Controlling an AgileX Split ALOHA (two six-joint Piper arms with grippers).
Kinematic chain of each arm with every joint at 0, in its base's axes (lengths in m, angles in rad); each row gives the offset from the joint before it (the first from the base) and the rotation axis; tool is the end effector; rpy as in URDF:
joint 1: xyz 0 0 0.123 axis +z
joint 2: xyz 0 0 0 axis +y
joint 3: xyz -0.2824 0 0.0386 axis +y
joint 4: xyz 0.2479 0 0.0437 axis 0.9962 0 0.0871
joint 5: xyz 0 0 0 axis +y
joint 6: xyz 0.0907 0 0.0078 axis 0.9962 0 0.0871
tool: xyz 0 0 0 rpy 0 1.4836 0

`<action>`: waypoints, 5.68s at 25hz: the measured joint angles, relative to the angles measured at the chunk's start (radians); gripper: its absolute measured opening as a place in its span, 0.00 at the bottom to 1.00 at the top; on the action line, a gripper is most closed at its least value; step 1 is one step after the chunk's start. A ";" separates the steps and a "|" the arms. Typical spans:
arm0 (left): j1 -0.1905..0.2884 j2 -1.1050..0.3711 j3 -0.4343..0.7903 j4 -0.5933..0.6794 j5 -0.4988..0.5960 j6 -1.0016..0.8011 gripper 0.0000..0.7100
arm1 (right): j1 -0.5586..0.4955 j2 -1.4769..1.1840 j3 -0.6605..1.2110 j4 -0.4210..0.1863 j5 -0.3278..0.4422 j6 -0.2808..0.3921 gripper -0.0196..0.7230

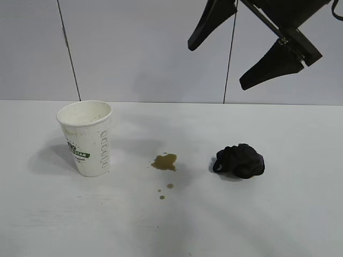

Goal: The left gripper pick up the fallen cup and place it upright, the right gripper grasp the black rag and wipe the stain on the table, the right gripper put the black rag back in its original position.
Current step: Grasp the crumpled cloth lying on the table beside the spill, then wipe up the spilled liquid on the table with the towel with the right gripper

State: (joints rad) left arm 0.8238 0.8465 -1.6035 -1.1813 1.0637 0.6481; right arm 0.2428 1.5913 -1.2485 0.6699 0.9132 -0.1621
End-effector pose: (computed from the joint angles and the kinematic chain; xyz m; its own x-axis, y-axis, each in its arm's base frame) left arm 0.0839 -0.0179 0.5750 0.1383 -0.0404 -0.9896 0.1351 0.9906 -0.0216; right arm 0.3115 0.1233 0.2936 -0.9338 0.0242 -0.3570 -0.1893 0.8132 0.5503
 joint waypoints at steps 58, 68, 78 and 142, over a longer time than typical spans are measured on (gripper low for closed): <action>-0.768 -0.861 1.119 1.143 0.066 -0.578 0.97 | 0.000 0.090 -0.001 -0.335 -0.072 -0.045 0.90; -0.768 -0.861 1.119 1.143 0.066 -0.579 0.97 | 0.000 0.330 -0.017 -0.477 -0.189 0.080 0.90; -0.768 -0.861 1.119 1.143 0.066 -0.579 0.97 | 0.000 0.450 -0.022 -0.484 -0.255 0.130 0.30; -0.768 -0.861 1.119 1.143 0.066 -0.579 0.97 | 0.248 0.580 -0.306 -0.439 -0.109 0.128 0.23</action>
State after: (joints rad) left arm 0.0556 -0.0142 -0.4847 -0.0383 1.1294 0.0690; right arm 0.4903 2.1712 -1.5549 0.2312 0.8047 -0.0337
